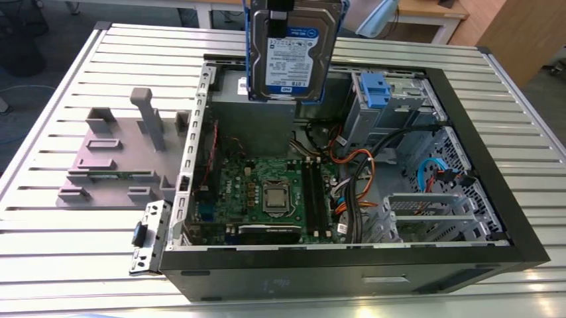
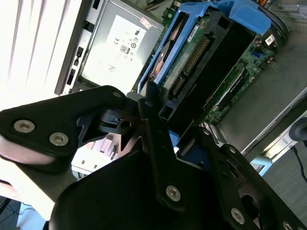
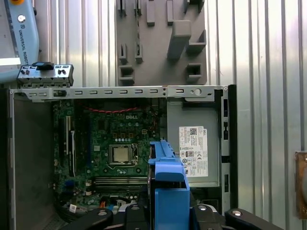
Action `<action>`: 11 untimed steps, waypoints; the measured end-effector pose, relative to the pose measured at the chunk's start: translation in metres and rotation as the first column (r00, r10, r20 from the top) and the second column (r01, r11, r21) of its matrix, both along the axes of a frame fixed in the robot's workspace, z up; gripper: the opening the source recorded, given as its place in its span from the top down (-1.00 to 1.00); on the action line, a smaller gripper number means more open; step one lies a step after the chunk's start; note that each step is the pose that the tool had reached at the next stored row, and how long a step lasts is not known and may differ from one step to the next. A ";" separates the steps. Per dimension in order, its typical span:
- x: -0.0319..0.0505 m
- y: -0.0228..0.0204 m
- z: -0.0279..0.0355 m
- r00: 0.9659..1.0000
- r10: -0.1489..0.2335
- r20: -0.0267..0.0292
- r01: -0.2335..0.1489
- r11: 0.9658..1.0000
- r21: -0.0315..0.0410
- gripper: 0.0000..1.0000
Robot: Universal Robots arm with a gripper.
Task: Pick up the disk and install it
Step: 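Pick up the disk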
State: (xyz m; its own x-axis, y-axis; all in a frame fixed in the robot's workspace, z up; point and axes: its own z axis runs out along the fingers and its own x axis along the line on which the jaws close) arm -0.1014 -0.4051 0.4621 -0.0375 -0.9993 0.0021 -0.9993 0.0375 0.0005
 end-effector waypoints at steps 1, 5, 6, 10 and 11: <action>0.0000 -0.0003 0.0000 1.000 0.000 0.000 0.000 1.000 0.000 0.27; 0.0000 -0.0016 0.0000 1.000 0.000 0.000 0.000 1.000 0.000 0.27; 0.0000 -0.0019 0.0000 1.000 0.000 0.000 0.000 1.000 0.000 0.27; 0.0000 -0.0032 0.0000 1.000 0.000 0.000 0.000 1.000 0.000 0.27; 0.0000 -0.0035 0.0000 1.000 0.000 0.000 0.000 1.000 0.000 0.27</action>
